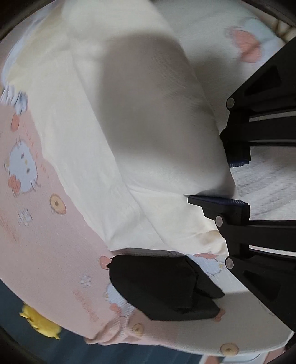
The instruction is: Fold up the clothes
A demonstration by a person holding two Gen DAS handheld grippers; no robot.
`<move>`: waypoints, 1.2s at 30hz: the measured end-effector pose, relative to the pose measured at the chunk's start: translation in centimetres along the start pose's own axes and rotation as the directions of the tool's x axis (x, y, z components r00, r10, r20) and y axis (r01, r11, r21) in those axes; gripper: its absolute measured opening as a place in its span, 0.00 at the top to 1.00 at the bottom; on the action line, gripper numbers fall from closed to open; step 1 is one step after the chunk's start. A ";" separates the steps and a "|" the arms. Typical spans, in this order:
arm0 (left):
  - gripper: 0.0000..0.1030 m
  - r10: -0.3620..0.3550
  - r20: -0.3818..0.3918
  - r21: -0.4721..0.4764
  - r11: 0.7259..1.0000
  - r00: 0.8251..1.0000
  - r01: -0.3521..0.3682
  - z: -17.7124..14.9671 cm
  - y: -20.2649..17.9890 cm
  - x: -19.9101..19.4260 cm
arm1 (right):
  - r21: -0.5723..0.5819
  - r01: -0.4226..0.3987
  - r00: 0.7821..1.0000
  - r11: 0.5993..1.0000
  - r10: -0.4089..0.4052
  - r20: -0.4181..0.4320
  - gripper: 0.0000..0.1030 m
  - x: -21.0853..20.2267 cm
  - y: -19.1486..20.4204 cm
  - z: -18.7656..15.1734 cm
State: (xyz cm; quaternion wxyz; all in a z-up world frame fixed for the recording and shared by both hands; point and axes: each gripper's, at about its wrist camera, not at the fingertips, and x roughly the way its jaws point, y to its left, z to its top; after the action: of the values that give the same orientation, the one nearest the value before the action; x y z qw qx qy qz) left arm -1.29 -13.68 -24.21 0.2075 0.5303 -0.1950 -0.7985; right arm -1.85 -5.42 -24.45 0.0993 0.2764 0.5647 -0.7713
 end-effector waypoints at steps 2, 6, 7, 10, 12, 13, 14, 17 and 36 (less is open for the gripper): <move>0.82 0.018 0.018 0.051 0.999 1.000 -0.019 -1.7 -1.0 -0.9 | -0.023 -0.012 1.000 1.000 0.012 -0.002 0.83 -1.0 0.5 -1.1; 0.82 0.059 0.059 0.141 0.988 0.997 -0.067 -4.9 -2.4 -2.8 | -0.042 -0.031 1.000 0.999 0.031 -0.005 0.83 -2.7 1.1 -2.5; 0.82 0.073 0.072 0.157 0.984 0.995 -0.083 -5.6 -2.6 -3.2 | -0.040 -0.037 0.999 0.999 0.036 -0.006 0.83 -3.0 1.2 -2.8; 0.82 0.098 0.099 0.187 0.976 0.990 -0.115 -7.0 -3.1 -4.2 | -0.041 -0.046 0.999 0.998 0.046 -0.005 0.83 -3.7 1.4 -3.3; 0.81 0.107 0.102 0.205 0.971 0.989 -0.126 -6.7 -3.0 -3.7 | -0.046 -0.057 0.998 0.997 0.057 -0.008 0.83 -3.8 1.5 -3.6; 0.80 0.115 0.102 0.216 0.967 0.988 -0.135 -6.8 -3.2 -3.6 | -0.047 -0.065 0.998 0.997 0.065 -0.012 0.83 -3.7 1.6 -3.7; 0.79 0.122 0.102 0.227 0.964 0.987 -0.142 -6.9 -3.3 -3.5 | -0.049 -0.075 0.997 0.996 0.074 -0.016 0.83 -3.5 1.7 -3.7; 0.80 0.130 0.095 0.268 0.951 0.987 -0.151 -7.2 -3.9 -2.7 | -0.065 -0.104 0.994 0.992 0.102 -0.037 0.81 -2.6 2.5 -3.7; 0.77 -0.129 -0.053 0.332 0.933 0.990 0.139 -4.7 -0.7 -2.7 | -0.097 -0.386 0.919 0.917 0.373 -0.129 0.73 -2.0 -0.5 -2.8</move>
State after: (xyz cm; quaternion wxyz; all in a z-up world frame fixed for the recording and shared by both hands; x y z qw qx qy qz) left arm 3.93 -12.08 -24.25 0.0623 0.5820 -0.2882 -0.7579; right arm 0.47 -2.98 -23.54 0.2331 0.4155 0.5501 -0.6859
